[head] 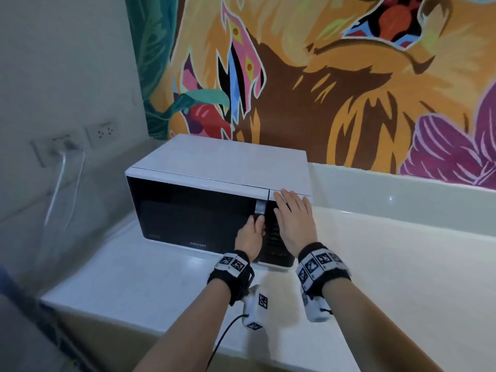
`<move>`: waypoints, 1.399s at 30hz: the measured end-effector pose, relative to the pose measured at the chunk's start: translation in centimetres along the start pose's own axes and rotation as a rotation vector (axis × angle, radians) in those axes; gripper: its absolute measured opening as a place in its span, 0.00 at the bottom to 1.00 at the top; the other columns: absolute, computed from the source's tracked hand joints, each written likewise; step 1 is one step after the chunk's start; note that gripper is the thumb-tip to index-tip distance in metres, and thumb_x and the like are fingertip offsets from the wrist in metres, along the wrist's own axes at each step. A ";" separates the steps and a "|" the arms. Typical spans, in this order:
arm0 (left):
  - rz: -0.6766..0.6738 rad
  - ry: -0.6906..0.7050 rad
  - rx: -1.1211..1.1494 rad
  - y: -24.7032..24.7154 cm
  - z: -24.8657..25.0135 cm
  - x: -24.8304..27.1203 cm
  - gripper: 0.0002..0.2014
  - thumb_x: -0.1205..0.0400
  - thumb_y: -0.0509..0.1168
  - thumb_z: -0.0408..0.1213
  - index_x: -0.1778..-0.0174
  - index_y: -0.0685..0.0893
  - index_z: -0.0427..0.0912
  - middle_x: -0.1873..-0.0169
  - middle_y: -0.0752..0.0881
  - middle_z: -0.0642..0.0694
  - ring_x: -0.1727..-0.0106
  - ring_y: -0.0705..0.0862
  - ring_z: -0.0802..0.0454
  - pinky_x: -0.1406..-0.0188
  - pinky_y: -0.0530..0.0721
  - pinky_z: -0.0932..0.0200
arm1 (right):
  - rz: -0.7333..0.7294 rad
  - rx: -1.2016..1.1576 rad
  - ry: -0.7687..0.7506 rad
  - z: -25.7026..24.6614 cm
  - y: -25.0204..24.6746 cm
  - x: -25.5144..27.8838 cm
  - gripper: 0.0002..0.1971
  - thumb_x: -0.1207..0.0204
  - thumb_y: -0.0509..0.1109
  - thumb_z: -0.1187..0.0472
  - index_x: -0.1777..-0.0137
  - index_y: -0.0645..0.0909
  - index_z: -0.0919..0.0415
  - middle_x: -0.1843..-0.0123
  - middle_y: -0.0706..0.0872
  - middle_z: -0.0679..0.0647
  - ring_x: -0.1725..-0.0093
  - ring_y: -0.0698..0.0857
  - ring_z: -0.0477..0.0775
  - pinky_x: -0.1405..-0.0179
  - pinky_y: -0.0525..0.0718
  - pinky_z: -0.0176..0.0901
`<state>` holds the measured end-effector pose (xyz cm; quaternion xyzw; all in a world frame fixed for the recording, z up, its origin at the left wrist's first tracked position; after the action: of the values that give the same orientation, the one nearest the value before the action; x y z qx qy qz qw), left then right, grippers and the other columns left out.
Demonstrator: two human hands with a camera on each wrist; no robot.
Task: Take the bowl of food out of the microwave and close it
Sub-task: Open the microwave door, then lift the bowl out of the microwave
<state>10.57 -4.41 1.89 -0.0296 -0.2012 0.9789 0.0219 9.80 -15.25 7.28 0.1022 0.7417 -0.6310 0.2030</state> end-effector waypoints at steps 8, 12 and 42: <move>-0.051 0.008 0.047 -1.5 -2.2 3.2 0.17 0.14 0.51 0.49 0.55 0.77 0.41 0.58 0.85 0.42 0.53 0.83 0.42 0.50 0.76 0.50 | 0.030 -0.035 -0.001 -0.2 0.0 -0.2 0.27 0.19 0.43 0.51 0.27 0.72 0.59 0.25 0.77 0.59 0.25 0.72 0.62 0.23 0.64 0.63; -0.092 -0.059 -0.116 -2.3 -1.0 3.5 0.19 0.15 0.50 0.50 0.47 0.77 0.39 0.46 0.86 0.35 0.42 0.82 0.35 0.40 0.78 0.44 | 0.009 -0.033 -0.023 -0.3 -0.2 -0.3 0.28 0.19 0.41 0.50 0.25 0.69 0.59 0.24 0.74 0.59 0.23 0.69 0.62 0.21 0.61 0.63; 0.563 -0.293 -1.153 -18.5 -0.2 18.0 0.33 0.26 0.67 0.49 0.31 0.74 0.30 0.38 0.80 0.28 0.41 0.78 0.29 0.45 0.76 0.32 | -0.410 -0.686 0.063 -9.8 11.1 2.7 0.13 0.20 0.60 0.64 0.40 0.82 0.59 0.45 0.73 0.54 0.36 0.74 0.58 0.32 0.73 0.46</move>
<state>-6.77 13.62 8.14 0.0454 -0.6789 0.6764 -0.2821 10.17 -3.95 -2.62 -0.1021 0.9203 -0.3706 0.0723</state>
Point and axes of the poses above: each hand's wrist, its own x-axis away from the middle knuckle, its own y-axis out of the palm, z = x × y, the point moved 8 cm from there along -x, towards the middle knuckle
